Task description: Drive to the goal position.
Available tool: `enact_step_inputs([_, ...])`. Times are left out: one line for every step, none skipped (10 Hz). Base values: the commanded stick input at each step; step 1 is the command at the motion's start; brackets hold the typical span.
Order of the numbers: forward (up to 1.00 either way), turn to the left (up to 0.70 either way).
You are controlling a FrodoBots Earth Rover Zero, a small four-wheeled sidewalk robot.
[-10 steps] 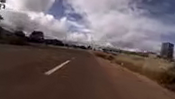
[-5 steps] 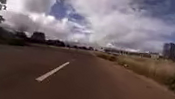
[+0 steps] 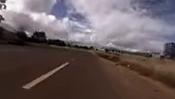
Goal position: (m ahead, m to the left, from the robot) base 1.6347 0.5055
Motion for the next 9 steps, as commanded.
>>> enact_step_inputs([0.7, 0.0])
enact_step_inputs([0.7, 0.0])
enact_step_inputs([0.7, 0.0])
enact_step_inputs([0.7, 0.0])
enact_step_inputs([0.7, 0.0])
enact_step_inputs([0.7, 0.0])
enact_step_inputs([0.7, 0.0])
enact_step_inputs([0.7, 0.0])
enact_step_inputs([0.7, 0.0])
